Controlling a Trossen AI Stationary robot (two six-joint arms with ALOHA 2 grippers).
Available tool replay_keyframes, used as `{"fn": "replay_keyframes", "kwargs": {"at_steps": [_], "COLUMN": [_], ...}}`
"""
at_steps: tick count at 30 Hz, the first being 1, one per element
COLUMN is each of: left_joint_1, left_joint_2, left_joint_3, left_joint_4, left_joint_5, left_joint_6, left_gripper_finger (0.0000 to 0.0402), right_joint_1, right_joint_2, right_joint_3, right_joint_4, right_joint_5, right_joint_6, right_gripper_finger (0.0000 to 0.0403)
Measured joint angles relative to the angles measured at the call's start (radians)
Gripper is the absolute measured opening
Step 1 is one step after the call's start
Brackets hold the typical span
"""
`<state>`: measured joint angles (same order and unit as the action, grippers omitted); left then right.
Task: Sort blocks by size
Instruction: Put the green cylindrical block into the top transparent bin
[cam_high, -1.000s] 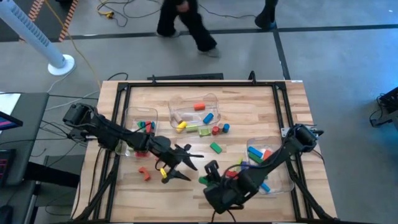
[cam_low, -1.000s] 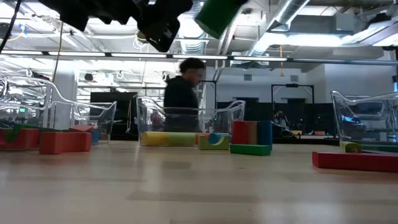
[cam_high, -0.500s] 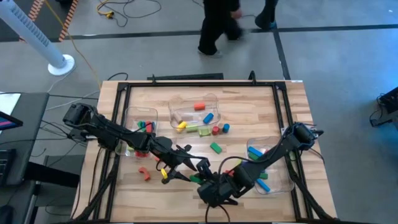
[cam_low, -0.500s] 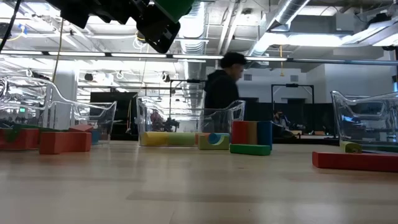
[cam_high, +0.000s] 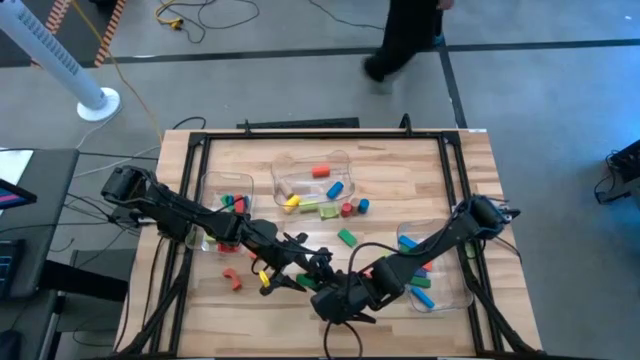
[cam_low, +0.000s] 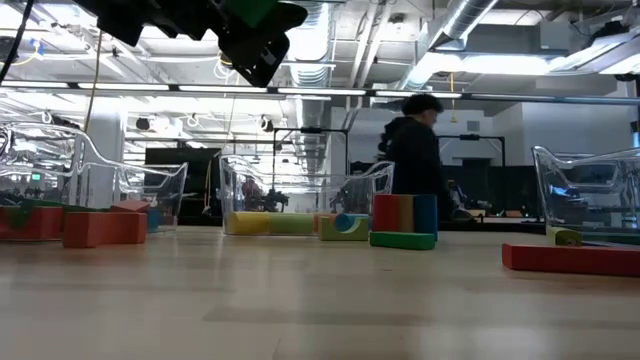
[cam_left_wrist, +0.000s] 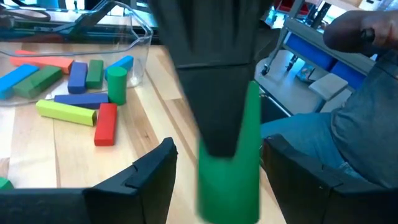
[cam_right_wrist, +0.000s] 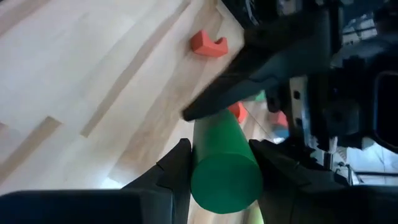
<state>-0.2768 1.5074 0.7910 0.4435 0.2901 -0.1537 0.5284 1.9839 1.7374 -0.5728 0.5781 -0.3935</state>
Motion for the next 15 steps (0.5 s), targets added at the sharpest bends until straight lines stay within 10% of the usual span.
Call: {"fn": "replay_keyframes", "kwargs": {"at_steps": [15], "left_joint_1": [0.0], "left_joint_2": [0.0], "left_joint_3": [0.0], "left_joint_4": [-0.017], "left_joint_5": [0.002], "left_joint_6": [0.034], "left_gripper_finger": [0.0138], "right_joint_1": [-0.013], "right_joint_2": [0.0], "right_joint_3": [0.0], "right_joint_4": [0.006], "right_joint_5": [-0.001], "right_joint_6": [0.0], "right_gripper_finger": [0.0162]}}
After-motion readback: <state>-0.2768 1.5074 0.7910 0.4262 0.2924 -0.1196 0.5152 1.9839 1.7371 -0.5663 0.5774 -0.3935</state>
